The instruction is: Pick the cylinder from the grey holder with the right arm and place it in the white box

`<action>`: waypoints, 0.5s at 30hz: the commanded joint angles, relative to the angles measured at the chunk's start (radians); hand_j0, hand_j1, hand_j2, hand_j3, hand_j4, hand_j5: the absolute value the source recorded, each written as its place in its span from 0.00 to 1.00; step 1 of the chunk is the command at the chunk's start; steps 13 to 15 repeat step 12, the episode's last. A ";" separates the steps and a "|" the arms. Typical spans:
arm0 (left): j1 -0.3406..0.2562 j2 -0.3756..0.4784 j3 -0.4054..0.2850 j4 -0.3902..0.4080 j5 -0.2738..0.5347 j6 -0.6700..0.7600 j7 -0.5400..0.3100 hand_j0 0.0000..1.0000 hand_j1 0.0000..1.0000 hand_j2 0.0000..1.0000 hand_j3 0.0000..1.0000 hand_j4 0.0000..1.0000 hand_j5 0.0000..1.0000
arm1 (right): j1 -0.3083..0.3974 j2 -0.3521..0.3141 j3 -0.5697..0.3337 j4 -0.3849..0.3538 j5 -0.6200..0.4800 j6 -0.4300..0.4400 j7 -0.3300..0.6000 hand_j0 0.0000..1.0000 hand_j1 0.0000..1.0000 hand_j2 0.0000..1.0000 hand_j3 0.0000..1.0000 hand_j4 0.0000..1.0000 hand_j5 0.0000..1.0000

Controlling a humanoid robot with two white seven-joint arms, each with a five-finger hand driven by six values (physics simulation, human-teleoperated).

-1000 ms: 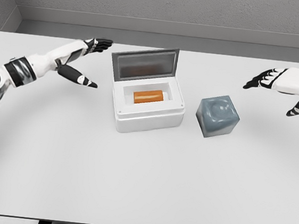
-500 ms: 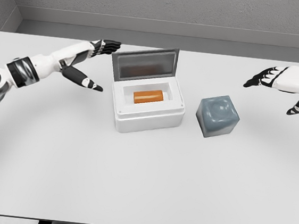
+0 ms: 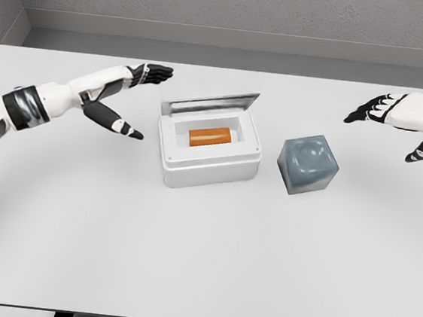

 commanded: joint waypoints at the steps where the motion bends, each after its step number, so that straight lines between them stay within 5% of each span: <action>1: 0.000 0.009 0.002 -0.012 0.015 0.001 0.000 1.00 1.00 1.00 1.00 1.00 1.00 | 0.000 0.001 -0.002 0.000 -0.006 0.002 -0.001 1.00 1.00 1.00 1.00 1.00 1.00; 4: 0.014 0.058 0.016 0.000 0.072 0.003 0.000 1.00 1.00 1.00 1.00 1.00 1.00 | 0.002 0.001 -0.002 0.002 -0.006 0.002 0.000 1.00 1.00 1.00 1.00 1.00 1.00; 15: 0.043 0.064 0.108 0.143 0.074 0.001 0.000 1.00 1.00 1.00 1.00 1.00 1.00 | 0.002 0.001 0.000 0.002 -0.006 0.002 0.000 1.00 1.00 1.00 1.00 1.00 1.00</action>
